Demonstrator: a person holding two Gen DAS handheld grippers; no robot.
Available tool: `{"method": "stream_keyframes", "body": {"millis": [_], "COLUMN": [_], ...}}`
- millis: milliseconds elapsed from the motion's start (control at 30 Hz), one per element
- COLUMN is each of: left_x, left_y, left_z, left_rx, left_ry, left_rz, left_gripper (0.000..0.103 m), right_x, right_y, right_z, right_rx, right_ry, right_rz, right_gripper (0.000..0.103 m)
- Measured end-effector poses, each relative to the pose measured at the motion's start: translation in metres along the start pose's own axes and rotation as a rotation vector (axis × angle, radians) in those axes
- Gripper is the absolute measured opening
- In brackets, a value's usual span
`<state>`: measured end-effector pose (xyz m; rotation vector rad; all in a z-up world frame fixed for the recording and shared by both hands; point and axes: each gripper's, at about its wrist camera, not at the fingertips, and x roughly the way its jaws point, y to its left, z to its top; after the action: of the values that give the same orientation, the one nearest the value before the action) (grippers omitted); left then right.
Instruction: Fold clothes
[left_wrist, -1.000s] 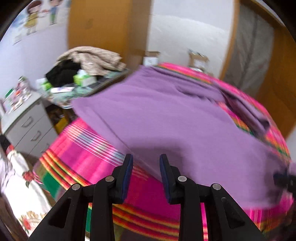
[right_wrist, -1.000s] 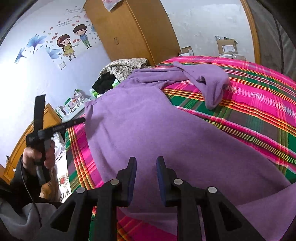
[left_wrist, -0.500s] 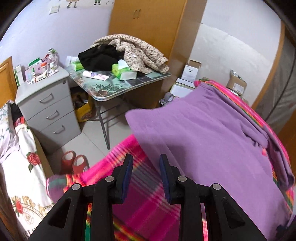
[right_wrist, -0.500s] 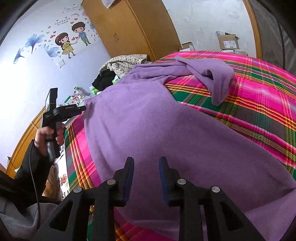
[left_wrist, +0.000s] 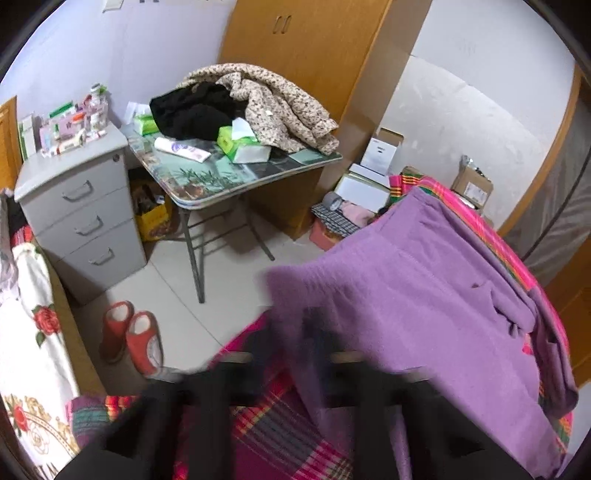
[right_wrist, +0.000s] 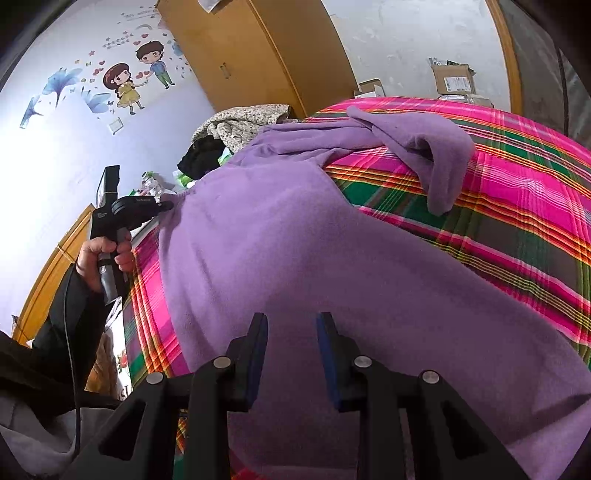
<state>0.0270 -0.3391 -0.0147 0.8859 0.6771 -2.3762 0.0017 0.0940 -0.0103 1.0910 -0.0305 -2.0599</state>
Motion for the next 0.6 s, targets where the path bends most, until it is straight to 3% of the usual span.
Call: {"method": "stream_keyframes", "body": {"millis": [200,433,600], "left_x": [-0.012,-0.004,-0.004], "left_y": [0.012,0.025,0.018], "left_z": [0.000,-0.007,-0.006], "left_rx": [0.004,-0.010,0.060], "left_ry": [-0.036,0.002,0.017], "left_rz": [0.020,0.033,0.052], "left_gripper": [0.007,0.007,0.009], "right_x": [0.002,0.001,-0.001], "right_y": [-0.001,0.000,-0.004], "right_z": [0.003,0.002,-0.001], "right_rx": [0.006,0.005,0.025], "right_ry": [-0.004,0.000,-0.001], "right_rz": [-0.001,-0.009,-0.026], "right_gripper": [0.029,0.029,0.029]}}
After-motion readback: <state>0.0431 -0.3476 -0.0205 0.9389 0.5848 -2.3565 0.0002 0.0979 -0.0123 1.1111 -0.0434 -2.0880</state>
